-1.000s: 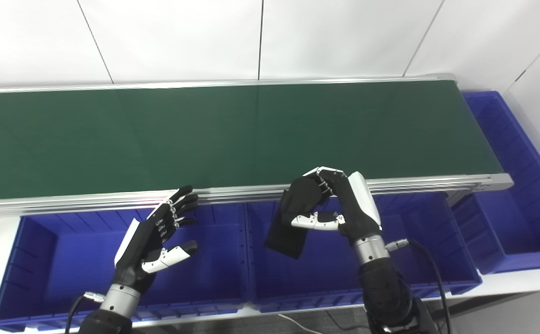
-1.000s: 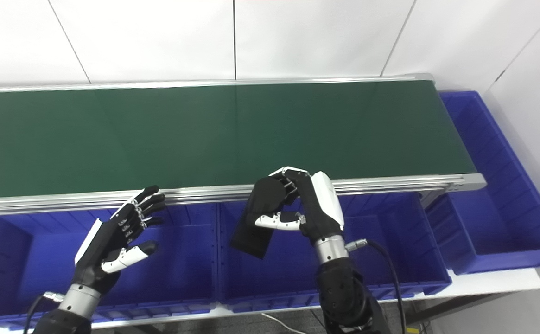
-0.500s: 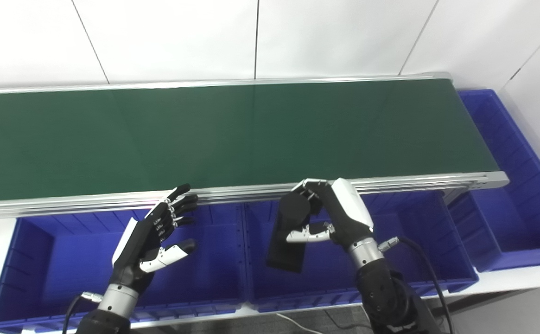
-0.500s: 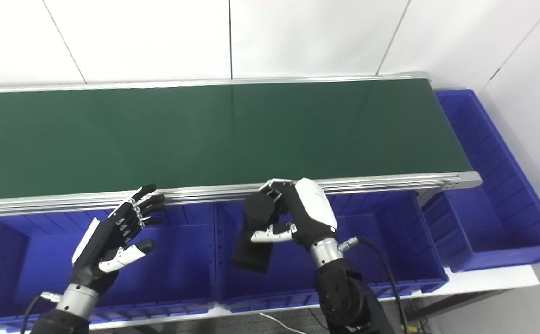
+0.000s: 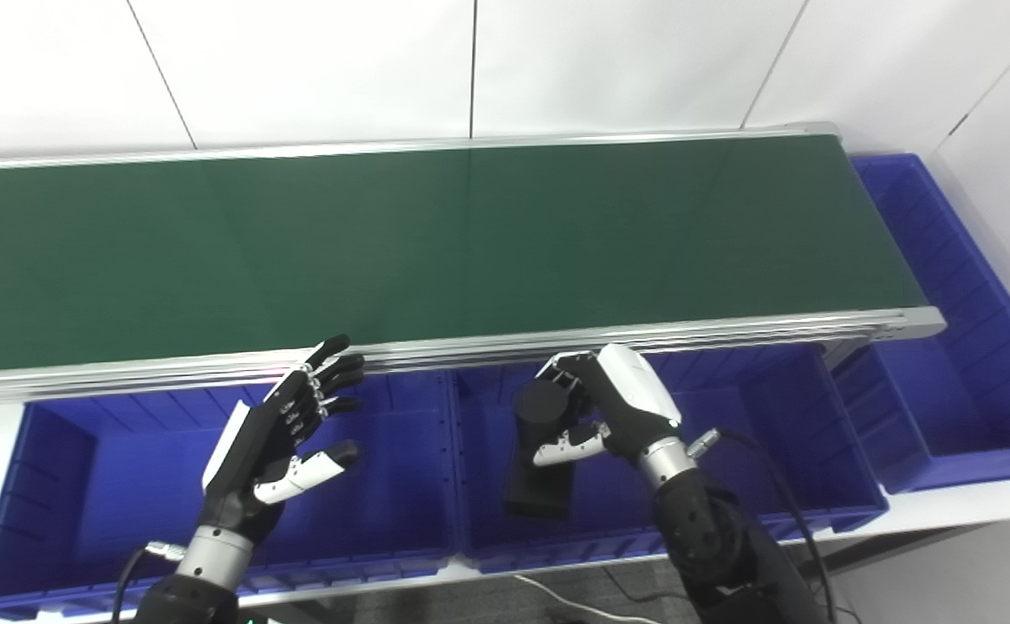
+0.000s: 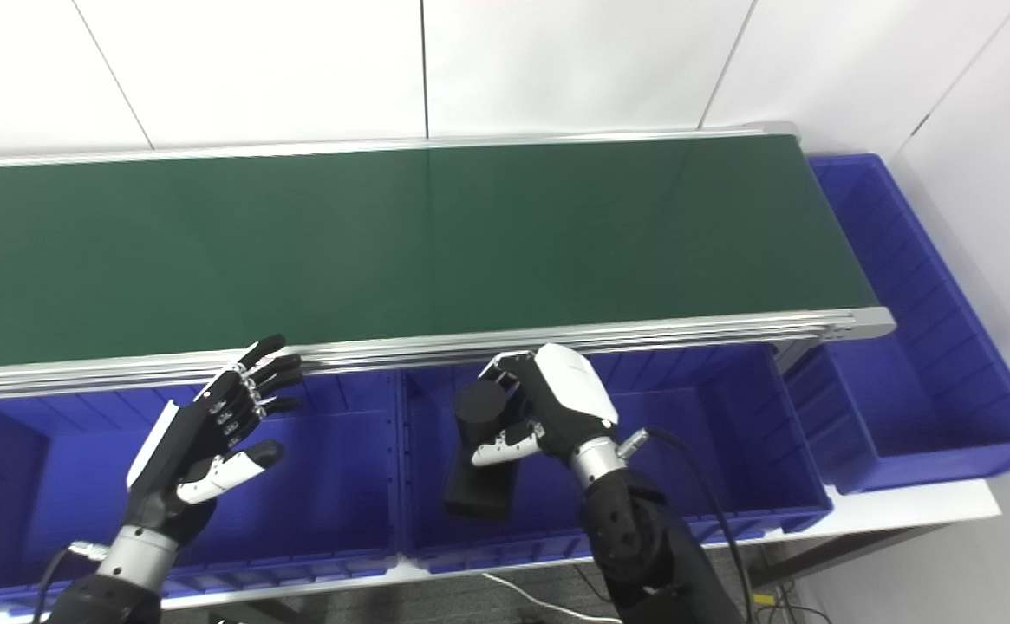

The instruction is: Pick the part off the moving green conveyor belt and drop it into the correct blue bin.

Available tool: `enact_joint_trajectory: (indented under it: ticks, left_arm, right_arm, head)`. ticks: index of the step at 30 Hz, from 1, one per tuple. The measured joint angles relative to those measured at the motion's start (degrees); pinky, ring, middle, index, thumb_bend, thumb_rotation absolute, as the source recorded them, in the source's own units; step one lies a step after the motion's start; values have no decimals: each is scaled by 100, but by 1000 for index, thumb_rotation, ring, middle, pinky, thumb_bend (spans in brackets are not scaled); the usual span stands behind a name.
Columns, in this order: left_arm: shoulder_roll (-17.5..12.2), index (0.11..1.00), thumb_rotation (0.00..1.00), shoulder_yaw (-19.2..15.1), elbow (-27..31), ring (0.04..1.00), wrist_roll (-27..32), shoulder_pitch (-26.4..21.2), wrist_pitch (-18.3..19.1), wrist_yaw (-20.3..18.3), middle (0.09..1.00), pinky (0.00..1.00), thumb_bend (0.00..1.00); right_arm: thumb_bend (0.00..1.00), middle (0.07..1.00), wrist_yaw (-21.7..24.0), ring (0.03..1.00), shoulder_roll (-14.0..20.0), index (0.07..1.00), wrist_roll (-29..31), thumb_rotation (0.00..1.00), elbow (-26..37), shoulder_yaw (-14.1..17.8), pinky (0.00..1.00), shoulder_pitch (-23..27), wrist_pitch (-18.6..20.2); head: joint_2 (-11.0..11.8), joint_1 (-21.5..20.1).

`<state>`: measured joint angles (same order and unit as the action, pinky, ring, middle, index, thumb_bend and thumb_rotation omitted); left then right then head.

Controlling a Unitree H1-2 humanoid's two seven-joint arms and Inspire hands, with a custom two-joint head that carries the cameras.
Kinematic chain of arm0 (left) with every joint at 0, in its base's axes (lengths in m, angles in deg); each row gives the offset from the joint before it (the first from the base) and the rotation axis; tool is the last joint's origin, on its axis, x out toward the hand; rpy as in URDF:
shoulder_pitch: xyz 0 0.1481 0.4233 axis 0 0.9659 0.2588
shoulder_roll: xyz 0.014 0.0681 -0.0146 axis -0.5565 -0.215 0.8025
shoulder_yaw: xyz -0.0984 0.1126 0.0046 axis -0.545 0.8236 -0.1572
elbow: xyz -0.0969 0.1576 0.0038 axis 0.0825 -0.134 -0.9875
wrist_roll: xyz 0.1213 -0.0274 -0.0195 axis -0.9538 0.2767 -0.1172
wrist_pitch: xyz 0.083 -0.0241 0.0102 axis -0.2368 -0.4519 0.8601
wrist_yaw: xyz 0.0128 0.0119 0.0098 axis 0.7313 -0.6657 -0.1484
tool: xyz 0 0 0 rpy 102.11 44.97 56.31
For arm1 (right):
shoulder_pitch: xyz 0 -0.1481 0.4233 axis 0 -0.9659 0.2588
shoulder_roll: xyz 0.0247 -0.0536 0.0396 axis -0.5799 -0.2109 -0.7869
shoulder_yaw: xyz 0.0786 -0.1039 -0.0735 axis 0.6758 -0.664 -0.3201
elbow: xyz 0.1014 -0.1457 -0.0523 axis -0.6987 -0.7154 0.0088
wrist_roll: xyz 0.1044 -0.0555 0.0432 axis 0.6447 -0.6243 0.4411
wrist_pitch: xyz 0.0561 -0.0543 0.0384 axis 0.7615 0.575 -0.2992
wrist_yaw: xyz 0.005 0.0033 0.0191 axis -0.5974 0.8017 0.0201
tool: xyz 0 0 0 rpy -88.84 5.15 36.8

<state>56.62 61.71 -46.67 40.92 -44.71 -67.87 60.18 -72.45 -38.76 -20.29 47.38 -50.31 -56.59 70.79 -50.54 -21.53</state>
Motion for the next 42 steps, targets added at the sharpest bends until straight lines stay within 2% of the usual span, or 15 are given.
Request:
enact_joint_trajectory:
  ticks: [6, 11, 16, 17, 18, 19, 20, 21, 23, 25, 30, 37, 40, 42]
  left_arm:
    - [-9, 897, 496, 2, 20, 835, 0, -2, 36, -1, 842, 750, 961]
    - [-29, 895, 496, 14, 17, 834, -1, -5, 36, -13, 841, 755, 946]
    - [-31, 894, 501, 14, 13, 828, 0, -5, 36, -27, 839, 746, 955]
    - [-32, 895, 499, 14, 13, 828, 0, -5, 36, -27, 840, 746, 948]
    - [-32, 895, 498, 15, 13, 829, 0, -5, 36, -27, 840, 746, 946]
    - [-31, 895, 498, 15, 13, 828, 0, -5, 36, -27, 841, 745, 946]
    - [-32, 896, 498, 15, 12, 827, 0, -5, 36, -27, 841, 745, 946]
    - [-31, 897, 497, 15, 12, 827, 1, -5, 36, -28, 840, 747, 951]
    - [-31, 896, 502, 16, 4, 826, 1, -6, 36, -28, 840, 749, 959]
    - [-31, 894, 510, 18, -6, 823, -2, -7, 36, -28, 838, 746, 964]
    - [-32, 895, 518, 20, -14, 825, -10, -9, 36, -28, 838, 744, 968]
    - [-31, 894, 515, 27, -23, 826, -45, -13, 26, -26, 838, 751, 951]
    - [-30, 894, 506, 34, -38, 830, -53, -12, -8, -26, 840, 762, 942]
    - [-29, 893, 505, 41, -56, 830, -53, -13, -32, -26, 839, 763, 938]
  right_arm:
    - [517, 472, -267, 412, 29, 520, 12, 0, -555, -50, 426, 110, -104]
    - [515, 468, -479, 409, 46, 537, 50, 0, -591, -50, 417, 113, -190]
    - [514, 492, -477, 409, 58, 547, 135, 0, -571, -59, 426, 113, -190]
    - [519, 597, -469, 519, 70, 517, 136, 87, -560, -72, 468, 113, -190]
    - [520, 633, -449, 557, 82, 507, 135, 116, -551, -84, 483, 113, -189]
    - [645, 665, -429, 595, 94, 611, 127, 186, -542, -101, 507, 113, -187]
    - [709, 682, -399, 614, 106, 664, 114, 222, -530, -117, 519, 113, -183]
    - [776, 713, -375, 661, 118, 723, 79, 331, -510, -141, 579, 113, -169]
    - [855, 766, -240, 727, 154, 791, -40, 453, -398, -207, 676, 113, -94]
    - [912, 805, -80, 766, 184, 829, -106, 533, -320, -278, 726, 142, 34]
    - [974, 827, 166, 788, 210, 853, -147, 570, -286, -285, 746, 180, 101]
    - [990, 831, 358, 799, 238, 856, -150, 588, -140, -280, 750, 176, 104]
    - [987, 827, 547, 798, 257, 857, -123, 622, 123, -279, 712, 124, 173]
    - [994, 784, 657, 764, 256, 850, -63, 669, 339, -269, 665, 84, 222]
  head:
    - [9, 44]
    - [18, 70]
    - [35, 105]
    - [35, 123]
    - [35, 123]
    - [44, 123]
    - [44, 123]
    - [53, 132]
    - [53, 132]
    - [62, 149]
    - [88, 184]
    - [158, 264]
    - [228, 351]
    - [272, 404]
